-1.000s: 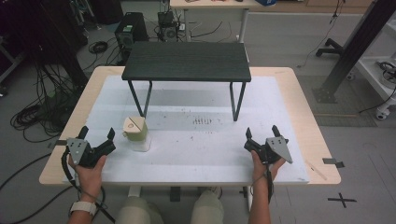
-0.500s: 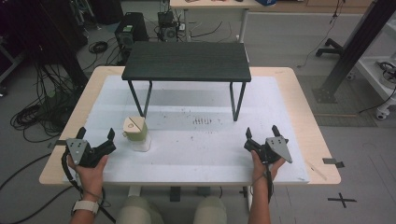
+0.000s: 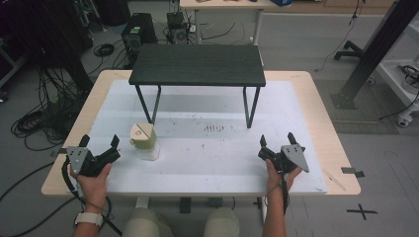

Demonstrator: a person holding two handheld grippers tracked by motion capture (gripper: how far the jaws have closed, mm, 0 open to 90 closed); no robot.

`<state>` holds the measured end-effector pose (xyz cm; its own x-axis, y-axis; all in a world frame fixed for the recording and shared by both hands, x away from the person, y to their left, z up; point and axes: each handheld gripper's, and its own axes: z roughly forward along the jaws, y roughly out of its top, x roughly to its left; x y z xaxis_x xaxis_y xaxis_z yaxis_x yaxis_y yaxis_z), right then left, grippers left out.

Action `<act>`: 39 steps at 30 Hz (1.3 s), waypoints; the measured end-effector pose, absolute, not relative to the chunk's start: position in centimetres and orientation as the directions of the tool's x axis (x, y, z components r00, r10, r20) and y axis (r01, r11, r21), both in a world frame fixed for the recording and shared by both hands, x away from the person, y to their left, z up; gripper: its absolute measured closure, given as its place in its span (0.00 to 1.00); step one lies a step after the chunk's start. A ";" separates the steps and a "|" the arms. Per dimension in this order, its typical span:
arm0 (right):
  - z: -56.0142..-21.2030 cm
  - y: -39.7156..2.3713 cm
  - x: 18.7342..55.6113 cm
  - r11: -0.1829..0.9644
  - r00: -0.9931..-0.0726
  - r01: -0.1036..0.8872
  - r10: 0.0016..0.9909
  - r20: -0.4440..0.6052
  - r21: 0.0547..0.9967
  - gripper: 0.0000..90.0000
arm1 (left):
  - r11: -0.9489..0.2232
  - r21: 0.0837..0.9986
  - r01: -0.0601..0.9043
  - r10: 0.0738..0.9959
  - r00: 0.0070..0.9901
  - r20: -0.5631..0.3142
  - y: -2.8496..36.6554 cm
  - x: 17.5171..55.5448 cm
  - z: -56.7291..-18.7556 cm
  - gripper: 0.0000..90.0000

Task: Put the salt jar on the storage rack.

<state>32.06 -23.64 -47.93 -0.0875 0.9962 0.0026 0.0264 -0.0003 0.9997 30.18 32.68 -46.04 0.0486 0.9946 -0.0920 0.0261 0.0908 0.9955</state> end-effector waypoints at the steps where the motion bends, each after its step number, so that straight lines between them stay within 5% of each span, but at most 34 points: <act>1: -47.9 -23.6 32.1 0.000 -0.087 0.026 0.996 0.002 1.000 0.06 | 0.092 0.996 0.023 0.995 0.044 -0.093 32.8 30.1 -45.9 0.02; 13: -47.9 -23.7 32.1 0.001 -0.090 0.023 0.996 0.001 1.000 0.06 | 0.144 0.988 -0.056 0.988 0.055 -0.141 31.6 27.4 -43.2 0.01; 27: -47.9 -23.7 32.0 -0.002 -0.091 0.021 0.996 0.004 1.000 0.06 | 0.091 0.993 -0.080 0.985 0.152 -0.078 26.4 27.1 -41.0 0.00; 39: -47.9 -23.7 32.0 -0.002 -0.092 0.019 0.996 0.004 1.000 0.06 | 0.074 0.995 -0.068 0.988 0.140 -0.064 23.8 27.6 -41.3 0.00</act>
<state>32.03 -23.68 -47.95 -0.0922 0.9957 0.0035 0.0193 -0.0017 0.9998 27.60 23.80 -41.28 0.1402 0.9881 -0.0638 -0.0681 0.0739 0.9949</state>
